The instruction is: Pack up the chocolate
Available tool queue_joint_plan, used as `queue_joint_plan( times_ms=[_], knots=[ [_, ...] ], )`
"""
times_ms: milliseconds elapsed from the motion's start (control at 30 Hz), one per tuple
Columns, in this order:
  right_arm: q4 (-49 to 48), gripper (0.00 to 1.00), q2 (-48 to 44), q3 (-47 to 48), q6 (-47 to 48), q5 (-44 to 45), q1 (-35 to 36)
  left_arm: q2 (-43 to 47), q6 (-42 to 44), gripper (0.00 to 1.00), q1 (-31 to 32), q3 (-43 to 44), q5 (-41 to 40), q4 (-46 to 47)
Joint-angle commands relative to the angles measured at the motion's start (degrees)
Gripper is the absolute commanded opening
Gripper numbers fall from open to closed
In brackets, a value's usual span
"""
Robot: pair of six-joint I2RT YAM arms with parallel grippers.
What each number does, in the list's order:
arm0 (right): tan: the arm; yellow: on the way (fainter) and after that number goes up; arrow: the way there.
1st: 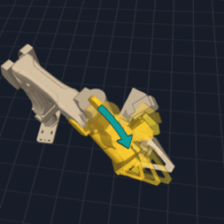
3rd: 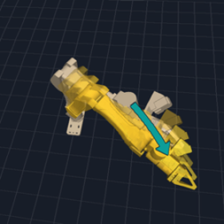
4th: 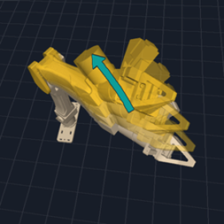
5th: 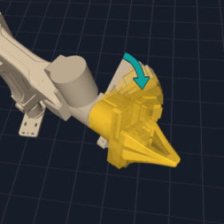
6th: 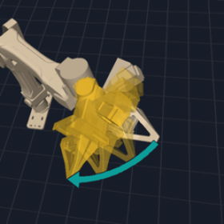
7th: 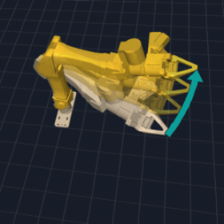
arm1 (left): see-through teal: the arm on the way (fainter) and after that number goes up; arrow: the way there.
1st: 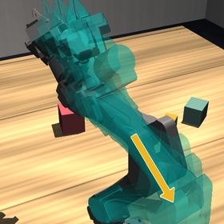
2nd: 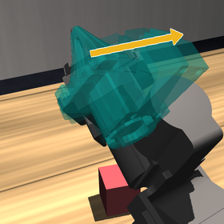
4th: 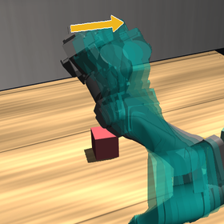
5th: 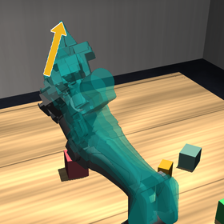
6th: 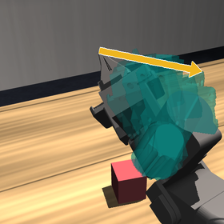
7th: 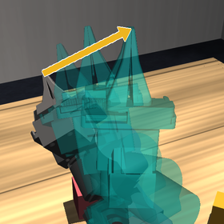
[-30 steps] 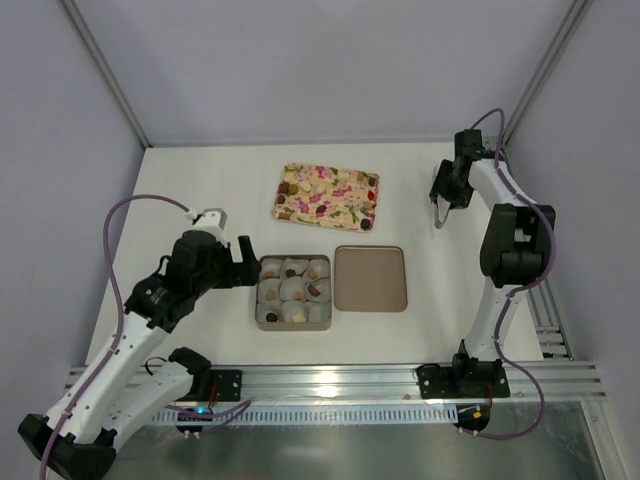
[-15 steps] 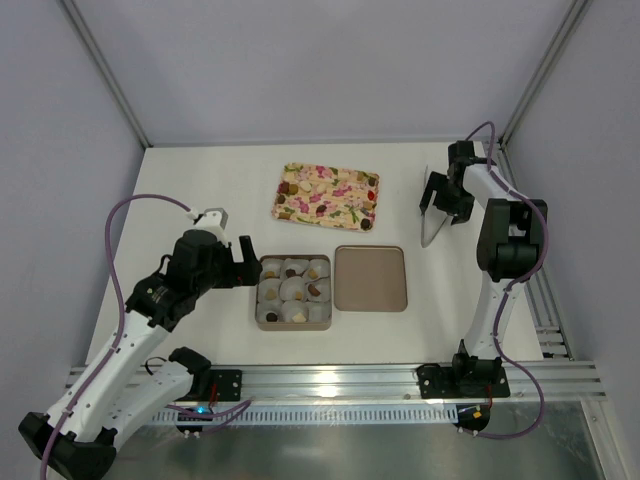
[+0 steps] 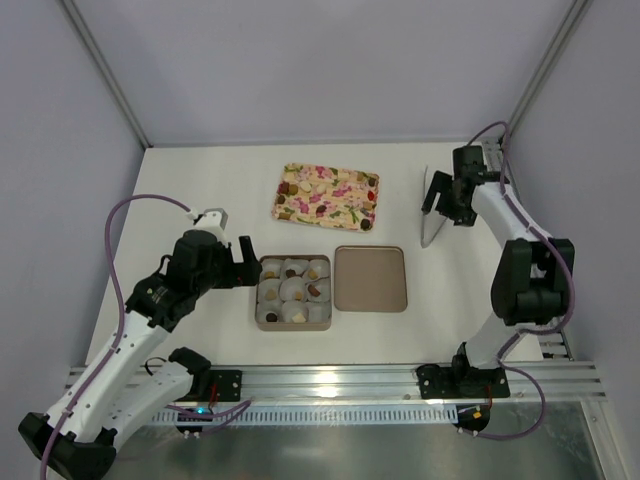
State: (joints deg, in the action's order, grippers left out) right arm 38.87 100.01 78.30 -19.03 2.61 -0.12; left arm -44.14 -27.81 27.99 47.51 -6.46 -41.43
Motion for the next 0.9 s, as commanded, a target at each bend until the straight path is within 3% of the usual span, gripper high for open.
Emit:
queue_joint_plan(
  times_ms=[0,267,867],
  knots=[
    [-3.5,0.79,-8.1,-9.6,-2.4,1.8,6.4,0.2,0.5,1.00,-0.2,0.2,-0.9,1.1],
    [-10.8,0.55,-17.6,-28.9,-7.4,2.8,16.9,-0.1,0.2,1.00,-0.2,0.7,-1.0,0.6],
    [-13.1,0.21,-11.0,-29.7,-6.5,3.5,20.5,-3.3,-0.4,1.00,-0.2,4.2,2.8,0.6]
  ],
)
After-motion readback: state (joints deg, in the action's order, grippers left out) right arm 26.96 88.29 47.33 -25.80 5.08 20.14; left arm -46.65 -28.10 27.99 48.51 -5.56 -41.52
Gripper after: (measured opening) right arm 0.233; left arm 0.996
